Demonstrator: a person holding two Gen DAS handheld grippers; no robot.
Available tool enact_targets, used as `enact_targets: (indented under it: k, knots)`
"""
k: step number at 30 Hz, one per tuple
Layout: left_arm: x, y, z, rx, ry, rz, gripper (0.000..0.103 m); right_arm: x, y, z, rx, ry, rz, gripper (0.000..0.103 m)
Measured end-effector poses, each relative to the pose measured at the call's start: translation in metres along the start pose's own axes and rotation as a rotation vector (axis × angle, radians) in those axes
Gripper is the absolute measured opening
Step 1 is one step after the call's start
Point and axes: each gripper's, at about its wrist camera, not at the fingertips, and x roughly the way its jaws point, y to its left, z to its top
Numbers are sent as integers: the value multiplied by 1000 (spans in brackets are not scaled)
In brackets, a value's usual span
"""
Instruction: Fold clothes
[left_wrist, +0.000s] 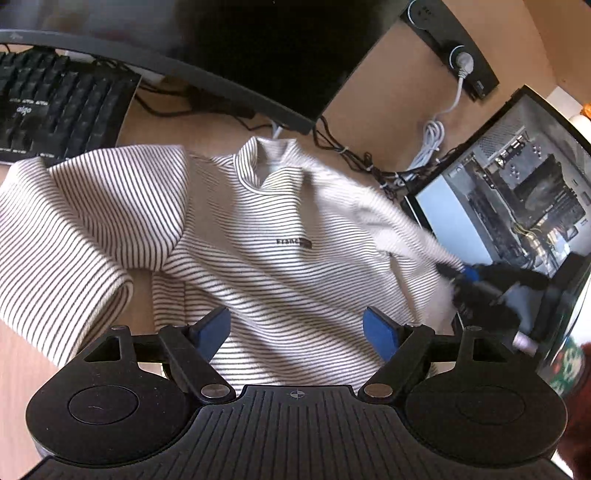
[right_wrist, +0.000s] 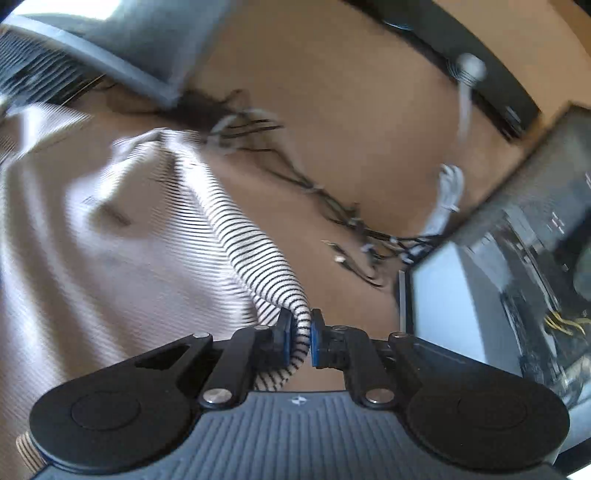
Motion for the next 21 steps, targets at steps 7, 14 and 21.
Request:
enact_targets:
  k: [7, 14, 21]
  knots:
    - [8, -7, -1, 19, 23, -6, 83, 12, -12, 19, -59, -58, 15, 9]
    - [22, 2, 0, -17, 38, 36, 84, 79, -60, 24, 67, 116, -68, 10]
    - [21, 3, 5, -27, 31, 34, 85, 72, -61, 36, 166, 35, -82, 31]
